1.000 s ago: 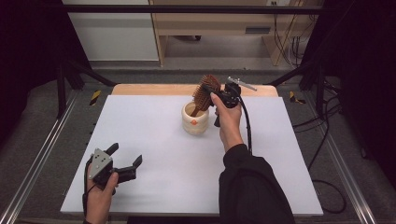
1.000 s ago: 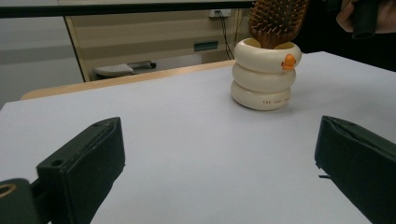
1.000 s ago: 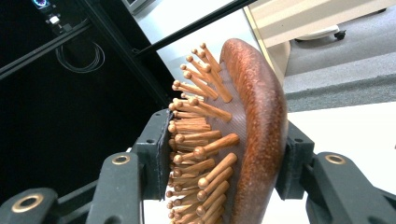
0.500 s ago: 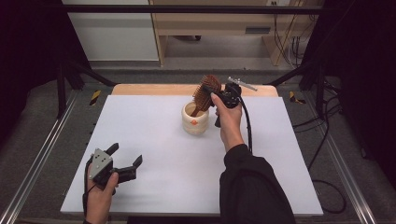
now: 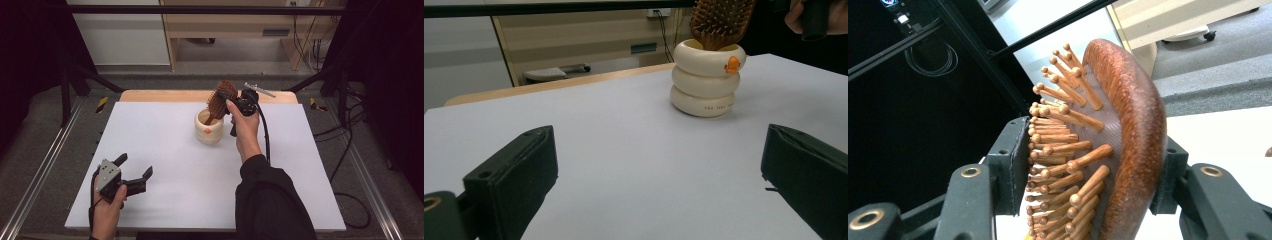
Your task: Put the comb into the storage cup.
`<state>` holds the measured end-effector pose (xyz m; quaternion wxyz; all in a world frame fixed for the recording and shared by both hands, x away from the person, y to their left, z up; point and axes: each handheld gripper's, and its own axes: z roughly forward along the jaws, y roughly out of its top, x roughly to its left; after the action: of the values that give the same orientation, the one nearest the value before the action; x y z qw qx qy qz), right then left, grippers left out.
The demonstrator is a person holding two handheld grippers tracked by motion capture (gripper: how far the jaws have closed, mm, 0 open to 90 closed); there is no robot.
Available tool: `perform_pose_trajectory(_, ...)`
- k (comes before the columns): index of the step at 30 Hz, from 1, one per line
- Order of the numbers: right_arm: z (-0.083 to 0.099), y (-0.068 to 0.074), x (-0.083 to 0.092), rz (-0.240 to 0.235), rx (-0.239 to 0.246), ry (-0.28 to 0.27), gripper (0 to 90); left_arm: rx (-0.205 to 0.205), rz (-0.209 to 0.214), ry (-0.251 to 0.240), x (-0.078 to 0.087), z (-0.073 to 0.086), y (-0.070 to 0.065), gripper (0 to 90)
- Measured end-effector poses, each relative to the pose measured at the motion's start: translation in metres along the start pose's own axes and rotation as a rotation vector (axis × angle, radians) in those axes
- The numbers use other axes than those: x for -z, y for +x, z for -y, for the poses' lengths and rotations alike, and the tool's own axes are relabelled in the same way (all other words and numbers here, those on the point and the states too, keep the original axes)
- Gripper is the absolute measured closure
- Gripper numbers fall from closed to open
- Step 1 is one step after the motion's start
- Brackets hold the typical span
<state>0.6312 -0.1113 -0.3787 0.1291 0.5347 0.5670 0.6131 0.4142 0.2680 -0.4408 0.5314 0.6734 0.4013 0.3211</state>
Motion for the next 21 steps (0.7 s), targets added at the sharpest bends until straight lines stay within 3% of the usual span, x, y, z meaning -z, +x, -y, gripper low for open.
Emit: perform_pose_trajectory(21,0.0004,-0.0005,0.0007,-0.003,0.005,0.012,42.1,0.0,0.0,0.0,0.0001,0.0,0.0,1.9)
